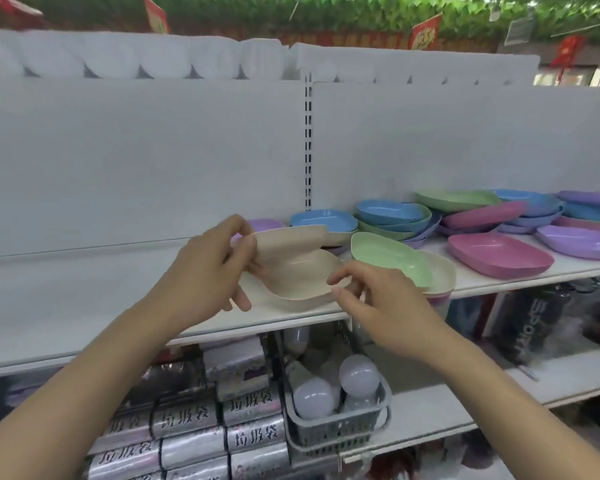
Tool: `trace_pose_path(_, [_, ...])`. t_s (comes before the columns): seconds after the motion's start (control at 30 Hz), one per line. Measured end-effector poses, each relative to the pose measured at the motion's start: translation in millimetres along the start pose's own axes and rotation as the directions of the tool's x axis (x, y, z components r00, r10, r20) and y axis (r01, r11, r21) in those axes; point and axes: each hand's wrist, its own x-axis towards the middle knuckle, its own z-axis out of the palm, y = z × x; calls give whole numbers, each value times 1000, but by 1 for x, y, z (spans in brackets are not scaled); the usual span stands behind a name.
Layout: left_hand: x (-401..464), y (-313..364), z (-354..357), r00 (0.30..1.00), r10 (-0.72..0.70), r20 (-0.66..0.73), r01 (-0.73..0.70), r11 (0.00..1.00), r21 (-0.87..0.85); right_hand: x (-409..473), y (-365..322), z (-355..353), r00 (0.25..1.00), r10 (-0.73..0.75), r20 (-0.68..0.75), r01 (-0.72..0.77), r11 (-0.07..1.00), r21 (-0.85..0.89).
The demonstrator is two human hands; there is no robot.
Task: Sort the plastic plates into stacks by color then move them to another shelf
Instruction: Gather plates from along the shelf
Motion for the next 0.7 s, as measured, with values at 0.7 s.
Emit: trace_pose_path(0.7, [-138, 16, -42, 780, -589, -212, 457, 767, -450, 4, -33, 31, 999, -13, 31, 2, 938, 347])
